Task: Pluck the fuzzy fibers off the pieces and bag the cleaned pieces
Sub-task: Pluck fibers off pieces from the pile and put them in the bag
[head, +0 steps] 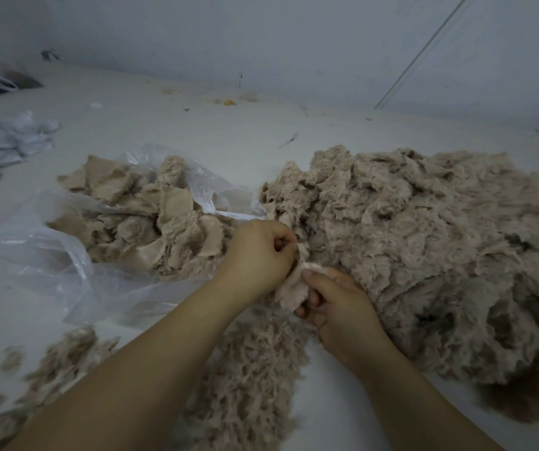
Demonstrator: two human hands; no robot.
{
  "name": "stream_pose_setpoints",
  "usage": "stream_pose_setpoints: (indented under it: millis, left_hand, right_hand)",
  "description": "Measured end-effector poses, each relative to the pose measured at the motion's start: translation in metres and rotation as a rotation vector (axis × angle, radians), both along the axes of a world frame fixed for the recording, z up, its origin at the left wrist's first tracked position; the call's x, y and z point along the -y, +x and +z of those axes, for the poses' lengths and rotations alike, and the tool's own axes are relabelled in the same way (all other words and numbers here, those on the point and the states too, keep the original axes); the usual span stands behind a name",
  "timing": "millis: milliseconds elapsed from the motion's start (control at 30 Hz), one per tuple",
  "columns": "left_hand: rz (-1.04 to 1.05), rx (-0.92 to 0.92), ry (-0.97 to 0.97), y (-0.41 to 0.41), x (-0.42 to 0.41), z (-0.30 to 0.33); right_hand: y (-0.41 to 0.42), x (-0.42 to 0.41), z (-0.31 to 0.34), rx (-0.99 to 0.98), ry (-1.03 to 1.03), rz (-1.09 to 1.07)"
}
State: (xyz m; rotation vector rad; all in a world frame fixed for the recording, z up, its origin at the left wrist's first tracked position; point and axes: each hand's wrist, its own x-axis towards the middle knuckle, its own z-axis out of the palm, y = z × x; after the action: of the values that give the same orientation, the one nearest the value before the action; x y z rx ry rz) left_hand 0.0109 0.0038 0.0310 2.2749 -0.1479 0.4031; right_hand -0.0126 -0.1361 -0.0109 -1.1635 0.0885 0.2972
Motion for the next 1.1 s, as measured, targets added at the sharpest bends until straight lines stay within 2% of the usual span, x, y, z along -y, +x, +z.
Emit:
stream_pose_setpoints:
  millis: [100, 300, 500, 633, 900, 1000, 1100]
  left_hand:
    - [0.069, -0.022, -0.011, 0.006, -0.002, -0.002]
    - [0.045, -0.047, -0.027, -0.006, -0.01, 0.0]
    - [-0.207, -0.391, -0.214, -0.042, -0.009, 0.005]
    - [-0.088, -0.436, -0.463, -0.049, -0.015, 0.0]
    - [-0.114, -0.348, -0.385, -0.055, -0.013, 0.007]
    - [-0.133, -0.401, -0.367, -0.057, -0.018, 0.008]
    - [-0.197, -0.494, -0.251, -0.06, -0.025, 0.011]
  right_hand:
    - [-0.002, 0.0, 0.001, -0.016, 0.038, -0.023]
    - [-0.002, 0.001, 0.003, -0.024, 0.057, -0.016]
    - [-0.003, 0.004, 0.003, 0.017, 0.074, -0.017]
    - [-0.002, 0.002, 0.002, 0.003, 0.078, -0.024]
    - [-0.006, 0.002, 0.005, 0.089, -0.033, 0.058]
    - [-0.006, 0.0, 0.007, 0.047, 0.033, 0.022]
    - [-0.006, 0.0, 0.005, 0.016, 0.032, -0.012]
